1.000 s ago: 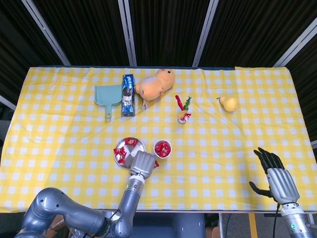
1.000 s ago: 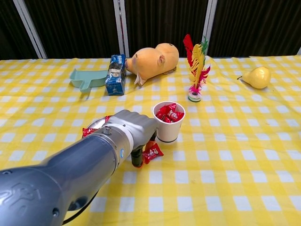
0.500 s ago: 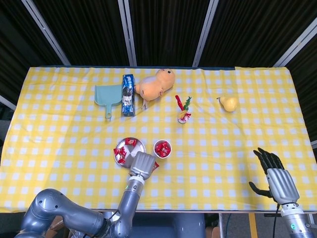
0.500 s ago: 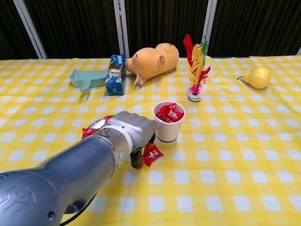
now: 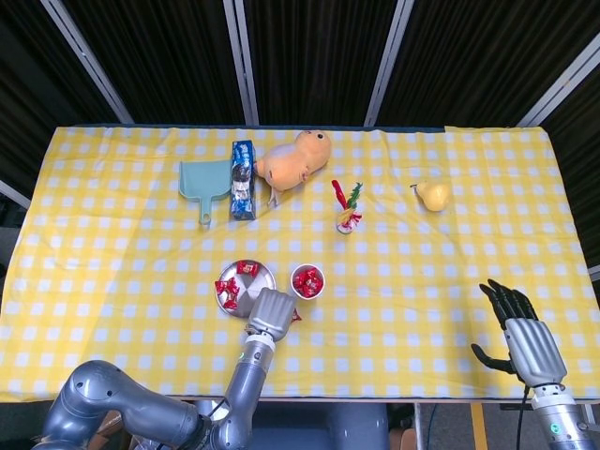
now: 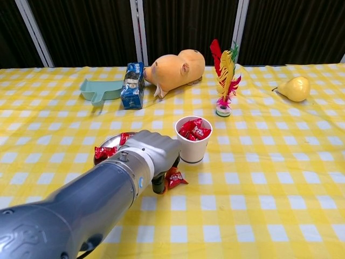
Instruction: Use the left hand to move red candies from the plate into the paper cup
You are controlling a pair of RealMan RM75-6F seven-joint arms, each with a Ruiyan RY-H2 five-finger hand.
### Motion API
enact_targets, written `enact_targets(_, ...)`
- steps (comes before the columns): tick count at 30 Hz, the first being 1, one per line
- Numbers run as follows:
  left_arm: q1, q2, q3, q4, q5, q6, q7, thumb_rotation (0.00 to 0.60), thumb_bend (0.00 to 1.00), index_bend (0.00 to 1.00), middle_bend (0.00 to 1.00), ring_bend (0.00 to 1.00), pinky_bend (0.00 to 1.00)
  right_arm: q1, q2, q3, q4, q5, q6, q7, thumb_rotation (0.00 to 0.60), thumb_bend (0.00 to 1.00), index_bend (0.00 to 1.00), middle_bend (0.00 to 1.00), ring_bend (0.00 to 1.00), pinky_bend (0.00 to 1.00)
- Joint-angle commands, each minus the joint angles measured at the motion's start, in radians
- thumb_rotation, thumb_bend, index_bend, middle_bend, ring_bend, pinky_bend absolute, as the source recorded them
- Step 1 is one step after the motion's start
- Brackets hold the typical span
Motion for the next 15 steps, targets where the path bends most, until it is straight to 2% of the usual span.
enact_targets(1,0.004,0.003,0.001,-0.006,0.004,0.002,0.001,0.600,0.54,0.58,1.00,1.00,1.00,0.000,0.000,0.000,0.000,0.000,0.000,0.000,0.600,0.34,0.00,0.00,0.00,0.00)
enact_targets(8,0.028,0.039,0.013,-0.074,0.036,0.026,-0.005,0.600,0.54,0.58,1.00,1.00,1.00,0.000,0.000,0.000,0.001,0.000,0.001,0.001,0.600,0.34,0.00,0.00,0.00,0.00)
enact_targets(15,0.059,0.135,0.026,-0.231,0.091,0.072,-0.011,0.600,0.54,0.58,1.00,1.00,1.00,0.000,-0.001,0.000,0.000,0.000,0.000,-0.004,0.600,0.34,0.00,0.00,0.00,0.00)
